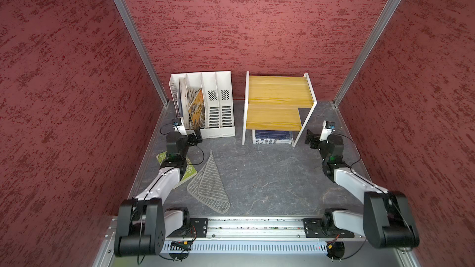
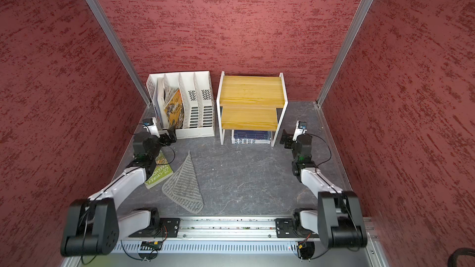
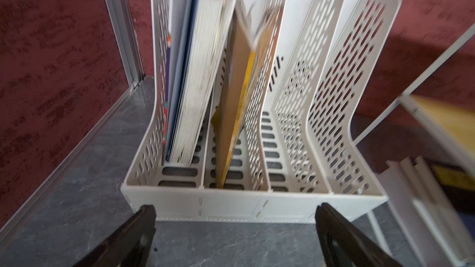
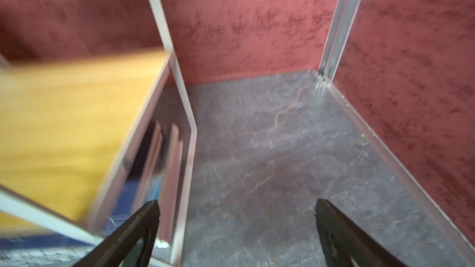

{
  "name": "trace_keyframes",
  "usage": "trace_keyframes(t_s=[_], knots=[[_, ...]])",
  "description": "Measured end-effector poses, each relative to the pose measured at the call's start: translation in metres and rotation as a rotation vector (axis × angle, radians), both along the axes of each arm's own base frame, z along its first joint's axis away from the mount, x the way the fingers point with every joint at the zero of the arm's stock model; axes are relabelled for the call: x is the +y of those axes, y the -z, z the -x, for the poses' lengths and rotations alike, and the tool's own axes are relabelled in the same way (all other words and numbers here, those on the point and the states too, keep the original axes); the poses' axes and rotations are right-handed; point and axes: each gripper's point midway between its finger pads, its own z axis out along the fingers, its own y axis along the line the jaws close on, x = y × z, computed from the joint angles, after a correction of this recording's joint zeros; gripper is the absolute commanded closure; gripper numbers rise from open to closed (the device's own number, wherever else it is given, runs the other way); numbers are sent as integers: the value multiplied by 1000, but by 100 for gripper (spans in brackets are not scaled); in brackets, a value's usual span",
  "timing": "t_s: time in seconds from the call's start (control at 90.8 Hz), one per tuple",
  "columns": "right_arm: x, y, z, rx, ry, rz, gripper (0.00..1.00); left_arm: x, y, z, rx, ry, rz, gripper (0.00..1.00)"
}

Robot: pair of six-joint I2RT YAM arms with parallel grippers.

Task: Wipe the bookshelf clean with a cloth
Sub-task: Pick up the cleaning item at the center of the board.

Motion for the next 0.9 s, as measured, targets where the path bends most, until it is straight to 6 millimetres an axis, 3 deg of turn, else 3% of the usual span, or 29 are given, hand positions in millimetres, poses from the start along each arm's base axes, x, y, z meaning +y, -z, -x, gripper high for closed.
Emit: trace_keyframes(t_s=[0.077,0.132,0.187,0.253,0.364,0.441,0.507,0.562,0.639,0.782,0.904], knots=[[-1,-39,16,-30,32,-90,2,-7,-48,9,-8,0,60,0],[-1,-59,31,-38,48,-166,1,-17,-72,17,13,10,99,0],[0,-69,46,-18,64,-232,2,-29,-84,27,61,30,134,0],[0,-69,63,38,92,-301,1,-51,-84,39,162,64,180,0],[0,-56,88,178,142,-362,2,-99,-51,69,432,122,229,0],[0,-42,102,276,170,-374,2,-132,-10,100,685,142,215,0],[-1,-29,113,345,188,-376,2,-146,27,130,888,124,164,0],[-1,-19,121,394,199,-374,2,-149,51,154,1022,96,115,0],[-1,-13,128,431,208,-372,2,-143,66,180,1128,49,82,0],[-1,-9,135,444,213,-376,2,-128,82,204,1200,-17,87,6],[-1,-8,139,447,213,-376,2,-122,112,219,1274,-48,98,10]])
